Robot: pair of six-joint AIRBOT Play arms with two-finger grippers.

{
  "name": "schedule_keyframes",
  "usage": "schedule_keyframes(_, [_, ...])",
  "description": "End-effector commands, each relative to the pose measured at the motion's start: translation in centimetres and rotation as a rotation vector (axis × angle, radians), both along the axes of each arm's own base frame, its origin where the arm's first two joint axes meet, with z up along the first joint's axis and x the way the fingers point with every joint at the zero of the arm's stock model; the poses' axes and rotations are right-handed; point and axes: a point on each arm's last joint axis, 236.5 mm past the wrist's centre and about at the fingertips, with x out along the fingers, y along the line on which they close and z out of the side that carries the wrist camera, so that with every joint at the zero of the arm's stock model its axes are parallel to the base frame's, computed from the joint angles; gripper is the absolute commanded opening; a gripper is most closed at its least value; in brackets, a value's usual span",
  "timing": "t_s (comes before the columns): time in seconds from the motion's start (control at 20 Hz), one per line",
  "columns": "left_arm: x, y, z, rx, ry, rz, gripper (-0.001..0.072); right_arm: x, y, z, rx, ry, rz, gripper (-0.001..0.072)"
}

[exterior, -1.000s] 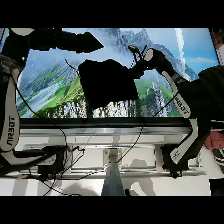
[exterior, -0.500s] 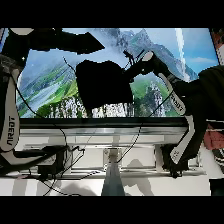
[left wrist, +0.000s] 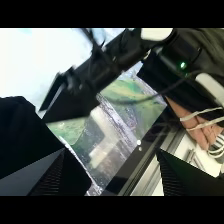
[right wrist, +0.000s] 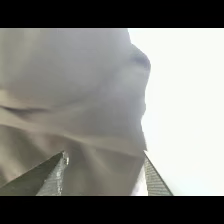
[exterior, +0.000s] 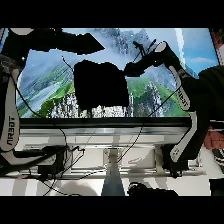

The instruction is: Fold the clothes and pants, and hang the long-sleeved shirts on hangers.

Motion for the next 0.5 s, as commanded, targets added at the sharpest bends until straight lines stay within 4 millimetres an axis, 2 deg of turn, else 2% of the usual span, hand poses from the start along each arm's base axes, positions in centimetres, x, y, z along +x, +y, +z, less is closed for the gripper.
schedule_keyframes(0.0, [0.0, 0.1, 0.0, 0.001, -0.001, 0.001, 0.0645, -0.4, -4.4, -1.3, -0.093, 0.047, -0.006, 0.0549])
schedule_keyframes(0.1, [0.0, 0.0, 0.0, 0.001, -0.001, 0.001, 0.0645, -1.3, -4.6, -2.1, -0.091, 0.084, -0.007, 0.055])
schedule_keyframes(0.35, [0.0, 0.0, 0.0, 0.001, -0.001, 0.0, 0.0645, -3.8, -1.3, -4.9, -0.061, 0.159, 0.008, 0.0566])
schedule_keyframes(0.45, [0.0, 0.0, 0.0, 0.001, -0.001, 0.0, 0.0645, -4.4, 0.9, -4.8, -0.012, 0.18, 0.018, 0.057])
